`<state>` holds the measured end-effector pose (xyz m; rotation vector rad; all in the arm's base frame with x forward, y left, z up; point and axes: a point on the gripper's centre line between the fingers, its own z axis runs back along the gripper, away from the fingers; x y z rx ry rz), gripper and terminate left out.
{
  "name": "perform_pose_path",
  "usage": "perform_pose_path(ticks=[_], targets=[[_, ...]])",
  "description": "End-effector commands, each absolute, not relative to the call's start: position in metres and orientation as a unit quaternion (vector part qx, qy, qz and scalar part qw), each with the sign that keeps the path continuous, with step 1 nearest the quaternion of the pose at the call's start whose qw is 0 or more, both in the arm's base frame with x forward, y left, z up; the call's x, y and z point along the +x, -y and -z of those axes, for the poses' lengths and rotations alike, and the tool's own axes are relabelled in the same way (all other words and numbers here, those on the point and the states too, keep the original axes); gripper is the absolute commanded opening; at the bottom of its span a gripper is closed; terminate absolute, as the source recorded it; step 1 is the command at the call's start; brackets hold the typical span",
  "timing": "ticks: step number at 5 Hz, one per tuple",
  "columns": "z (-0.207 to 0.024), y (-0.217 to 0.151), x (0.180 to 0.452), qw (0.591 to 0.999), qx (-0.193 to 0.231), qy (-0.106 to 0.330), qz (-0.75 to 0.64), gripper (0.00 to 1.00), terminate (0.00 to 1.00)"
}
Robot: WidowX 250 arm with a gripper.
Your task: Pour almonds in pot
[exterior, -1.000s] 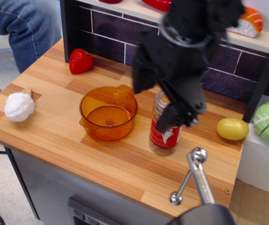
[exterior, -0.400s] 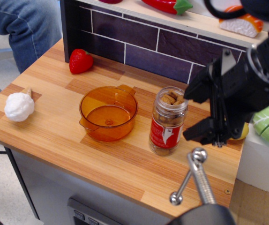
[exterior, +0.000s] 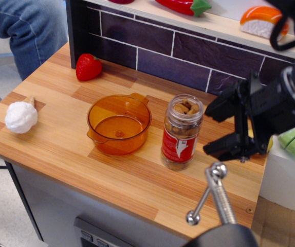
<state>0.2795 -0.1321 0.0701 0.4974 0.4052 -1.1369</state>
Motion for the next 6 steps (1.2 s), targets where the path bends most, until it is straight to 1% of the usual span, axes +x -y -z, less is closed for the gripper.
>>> perform_pose_path(ticks=[1,2,4,5,6], targets=[[-0.070,0.123,0.289,0.791,0.249,-0.196,0.523,1.00,0.00],[-0.066,0.114,0.299,0.789,0.260,-0.217,0.512,1.00,0.00],[-0.054,0.093,0.300,0.778,0.250,-0.263,0.512,1.00,0.00],[-0.049,0.087,0.293,0.771,0.244,-0.281,0.517,1.00,0.00],[-0.042,0.080,0.287,0.766,0.250,-0.295,0.514,1.00,0.00]])
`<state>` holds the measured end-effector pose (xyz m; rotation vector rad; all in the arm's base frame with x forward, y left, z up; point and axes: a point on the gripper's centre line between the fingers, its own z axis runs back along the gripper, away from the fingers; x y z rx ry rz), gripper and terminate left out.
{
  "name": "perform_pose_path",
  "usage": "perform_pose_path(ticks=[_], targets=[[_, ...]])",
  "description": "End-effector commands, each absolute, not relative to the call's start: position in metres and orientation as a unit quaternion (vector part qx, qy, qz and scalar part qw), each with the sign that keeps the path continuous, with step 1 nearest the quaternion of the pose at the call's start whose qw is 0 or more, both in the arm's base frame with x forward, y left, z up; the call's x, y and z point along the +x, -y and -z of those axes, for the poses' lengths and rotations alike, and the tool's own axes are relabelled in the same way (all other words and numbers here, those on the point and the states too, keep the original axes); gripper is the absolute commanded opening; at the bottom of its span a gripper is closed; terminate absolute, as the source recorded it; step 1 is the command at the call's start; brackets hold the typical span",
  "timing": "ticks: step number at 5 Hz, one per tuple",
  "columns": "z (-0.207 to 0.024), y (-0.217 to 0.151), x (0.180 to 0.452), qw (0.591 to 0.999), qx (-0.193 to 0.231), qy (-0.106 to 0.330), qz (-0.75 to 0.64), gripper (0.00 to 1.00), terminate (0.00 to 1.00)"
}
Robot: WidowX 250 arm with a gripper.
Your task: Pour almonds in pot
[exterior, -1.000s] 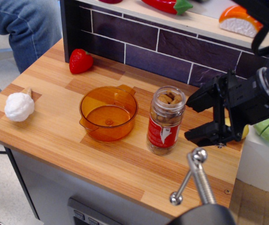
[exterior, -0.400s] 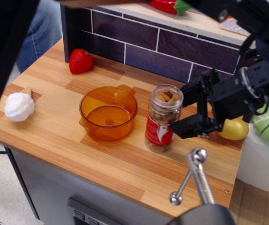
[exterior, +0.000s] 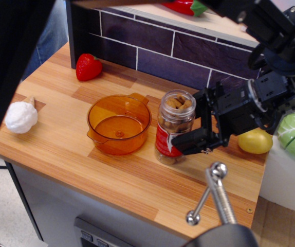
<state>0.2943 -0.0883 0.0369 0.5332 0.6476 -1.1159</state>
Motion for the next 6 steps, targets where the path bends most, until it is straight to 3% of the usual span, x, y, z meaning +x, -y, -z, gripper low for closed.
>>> perform_pose_path(ticks=[1,2,3,4,5,6], targets=[[-0.043,0.082,0.284,0.761,0.261,-0.291,0.518,1.00,0.00],[-0.047,0.085,0.285,0.761,0.254,-0.294,0.519,0.00,0.00],[-0.056,0.088,0.290,0.820,0.181,-0.226,0.493,0.00,0.00],[-0.081,0.090,0.306,0.872,0.109,-0.107,0.465,0.00,0.00],[-0.102,0.086,0.321,0.894,0.037,-0.013,0.446,0.00,0.00],[-0.115,0.076,0.336,0.908,0.020,0.087,0.410,0.00,0.00]])
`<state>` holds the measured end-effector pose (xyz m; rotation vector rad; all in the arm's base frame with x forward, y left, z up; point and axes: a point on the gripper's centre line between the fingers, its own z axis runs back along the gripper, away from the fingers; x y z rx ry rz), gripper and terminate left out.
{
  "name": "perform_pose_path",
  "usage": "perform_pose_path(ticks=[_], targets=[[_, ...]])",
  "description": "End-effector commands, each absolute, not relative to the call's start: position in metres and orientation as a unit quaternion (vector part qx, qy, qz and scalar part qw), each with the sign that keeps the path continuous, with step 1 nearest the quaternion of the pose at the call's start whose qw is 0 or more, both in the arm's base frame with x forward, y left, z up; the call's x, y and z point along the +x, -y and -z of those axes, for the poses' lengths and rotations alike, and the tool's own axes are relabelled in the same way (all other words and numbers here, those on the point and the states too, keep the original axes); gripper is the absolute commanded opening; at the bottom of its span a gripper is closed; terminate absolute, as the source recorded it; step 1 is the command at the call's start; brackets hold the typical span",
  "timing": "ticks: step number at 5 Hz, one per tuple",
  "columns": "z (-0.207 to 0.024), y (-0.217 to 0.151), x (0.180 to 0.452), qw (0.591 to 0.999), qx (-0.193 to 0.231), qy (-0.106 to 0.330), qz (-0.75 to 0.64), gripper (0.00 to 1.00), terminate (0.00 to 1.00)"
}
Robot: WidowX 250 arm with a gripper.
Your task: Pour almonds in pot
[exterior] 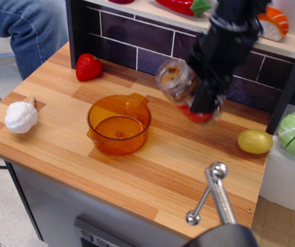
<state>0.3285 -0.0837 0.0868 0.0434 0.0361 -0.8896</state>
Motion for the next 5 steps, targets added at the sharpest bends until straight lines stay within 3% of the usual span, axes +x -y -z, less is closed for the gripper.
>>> perform_pose_path(ticks=[1,2,5], targets=[[-0.119,0.065,0.348,0.917,0.036,0.168,0.361,0.00,0.00],[-0.115,0.054,0.350,0.916,0.069,0.253,0.303,0.00,0.00],[-0.100,0.036,0.349,0.912,0.098,0.373,0.136,0.00,0.00]])
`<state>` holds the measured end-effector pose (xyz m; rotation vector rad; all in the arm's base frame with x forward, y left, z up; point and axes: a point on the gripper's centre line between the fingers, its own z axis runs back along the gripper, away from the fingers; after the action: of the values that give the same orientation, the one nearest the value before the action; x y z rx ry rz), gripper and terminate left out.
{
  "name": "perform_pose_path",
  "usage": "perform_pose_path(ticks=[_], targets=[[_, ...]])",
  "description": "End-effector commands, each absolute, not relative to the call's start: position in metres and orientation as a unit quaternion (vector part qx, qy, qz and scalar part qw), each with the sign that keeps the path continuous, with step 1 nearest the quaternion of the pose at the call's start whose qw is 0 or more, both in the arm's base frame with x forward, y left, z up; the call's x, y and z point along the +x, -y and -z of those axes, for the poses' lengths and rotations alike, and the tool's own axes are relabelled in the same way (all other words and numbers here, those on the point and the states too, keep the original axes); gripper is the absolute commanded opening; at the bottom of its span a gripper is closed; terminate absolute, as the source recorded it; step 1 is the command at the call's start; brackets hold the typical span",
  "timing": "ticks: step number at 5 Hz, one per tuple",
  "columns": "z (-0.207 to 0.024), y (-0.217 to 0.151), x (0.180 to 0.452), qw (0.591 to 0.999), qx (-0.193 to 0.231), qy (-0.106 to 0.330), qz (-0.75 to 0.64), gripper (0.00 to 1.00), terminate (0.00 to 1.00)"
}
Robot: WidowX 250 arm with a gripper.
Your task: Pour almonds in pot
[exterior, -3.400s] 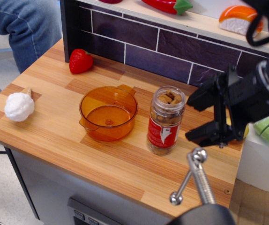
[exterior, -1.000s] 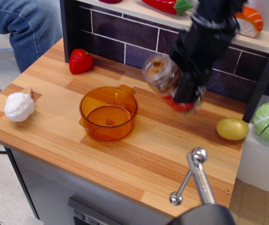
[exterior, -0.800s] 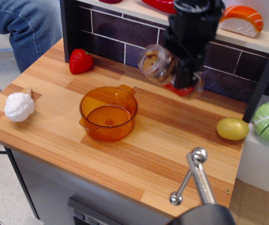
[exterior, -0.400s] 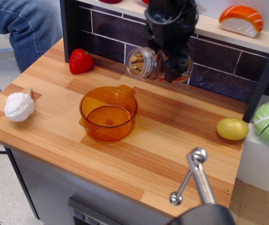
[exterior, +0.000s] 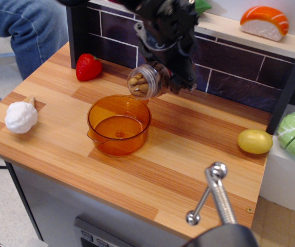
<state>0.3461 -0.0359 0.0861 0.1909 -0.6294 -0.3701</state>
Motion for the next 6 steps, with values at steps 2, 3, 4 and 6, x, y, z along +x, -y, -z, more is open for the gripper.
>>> perform_pose_path(ticks=[2,3,4,6], targets=[[-0.096,0.027,0.349,0.889,0.122,0.431,0.090,0.00,0.00],[-0.103,0.026,0.345,0.892,0.112,0.431,0.085,0.00,0.00],[-0.106,0.025,0.342,0.887,0.116,0.438,0.093,0.00,0.00],[-0.106,0.015,0.339,0.854,0.144,0.488,0.110,0.00,0.00]])
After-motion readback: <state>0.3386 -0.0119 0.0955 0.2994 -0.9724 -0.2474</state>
